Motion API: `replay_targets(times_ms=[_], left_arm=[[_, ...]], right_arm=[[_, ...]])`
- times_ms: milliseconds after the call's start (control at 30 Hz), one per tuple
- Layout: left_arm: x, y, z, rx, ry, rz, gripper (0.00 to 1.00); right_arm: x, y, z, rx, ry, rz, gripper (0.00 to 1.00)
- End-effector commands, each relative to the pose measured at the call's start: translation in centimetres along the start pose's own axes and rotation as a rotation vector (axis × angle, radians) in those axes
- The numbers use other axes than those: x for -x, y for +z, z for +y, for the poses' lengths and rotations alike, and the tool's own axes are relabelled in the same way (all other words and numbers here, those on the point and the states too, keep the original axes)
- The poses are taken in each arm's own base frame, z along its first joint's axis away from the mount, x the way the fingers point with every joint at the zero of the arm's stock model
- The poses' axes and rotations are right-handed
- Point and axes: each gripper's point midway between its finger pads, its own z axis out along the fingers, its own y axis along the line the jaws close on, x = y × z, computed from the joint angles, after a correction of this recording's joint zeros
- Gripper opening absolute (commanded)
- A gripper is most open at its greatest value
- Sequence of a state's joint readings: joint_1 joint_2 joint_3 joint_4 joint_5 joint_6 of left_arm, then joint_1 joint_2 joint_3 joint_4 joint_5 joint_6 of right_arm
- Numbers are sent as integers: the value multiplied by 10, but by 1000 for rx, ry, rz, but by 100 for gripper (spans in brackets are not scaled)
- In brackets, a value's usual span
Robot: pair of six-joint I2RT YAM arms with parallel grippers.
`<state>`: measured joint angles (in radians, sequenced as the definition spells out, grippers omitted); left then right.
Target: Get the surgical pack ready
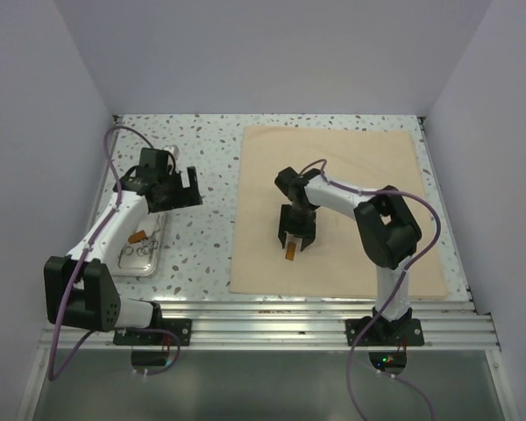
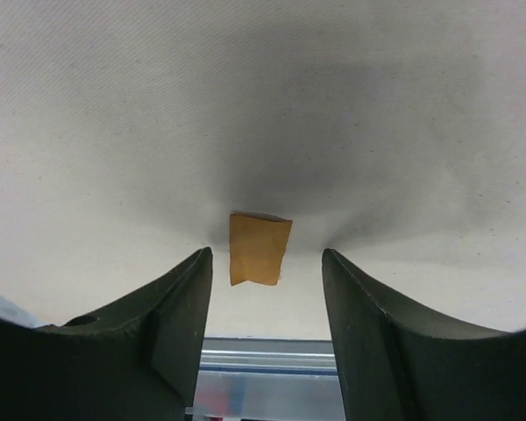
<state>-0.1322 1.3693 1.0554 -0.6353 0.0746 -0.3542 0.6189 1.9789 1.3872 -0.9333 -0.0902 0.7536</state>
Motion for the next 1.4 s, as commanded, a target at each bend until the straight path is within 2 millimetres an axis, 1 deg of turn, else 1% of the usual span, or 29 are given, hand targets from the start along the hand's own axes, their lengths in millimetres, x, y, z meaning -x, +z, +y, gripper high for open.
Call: replay_targets(times_ms=[0,67,233,333,433,533,633,733,933,1033,1100,1200,1233,1267,1300,1333,1367], left_arm=[[14,-7,-15,-65,40,-60,99],[13,-8,-17,-77,48,-68,100],[8,-9,-22,-110,60,-55,100],[8,-10,-23,-119,60,-53,99],[6,-10,-26,-136,67,-48,99],[4,-11,-34,-180,71,-40,100],[2,-10,-37,-198,66,-28,100],[-2,-8,-40,-214,61,-8,100],[-6,-10,-49,-252,55,7,100],[-8,-12,-57,-293,50,18,100],[-12,-15,-68,-366,50,19,100],[-19,-22,-89,-508,40,18,100],[-30,-24,-95,-569,33,46,100],[-25,-28,-103,-615,30,14,100],[-29,-31,-108,-645,32,15,100],[-36,-31,-111,-673,29,31,100],[-33,-34,-116,-700,32,17,100]], right_arm=[[8,-1,-7,-77,90,-46,56],[9,4,-8,-95,98,-48,55],[7,14,-6,-98,108,-36,43],[5,16,-5,-101,107,-33,42],[7,15,-3,-99,108,-42,42],[8,11,-1,-93,104,-51,39],[10,7,-1,-83,96,-66,34],[10,6,-1,-80,88,-65,33],[10,2,0,-67,69,-72,30],[12,-6,5,-39,49,-89,30],[15,-14,12,8,28,-109,27],[18,-28,23,81,-7,-132,26],[17,-31,25,96,-18,-133,26],[18,-35,29,119,-30,-136,26],[18,-44,37,167,-60,-144,26],[19,-48,37,179,-68,-148,26],[20,-53,40,199,-88,-158,26]])
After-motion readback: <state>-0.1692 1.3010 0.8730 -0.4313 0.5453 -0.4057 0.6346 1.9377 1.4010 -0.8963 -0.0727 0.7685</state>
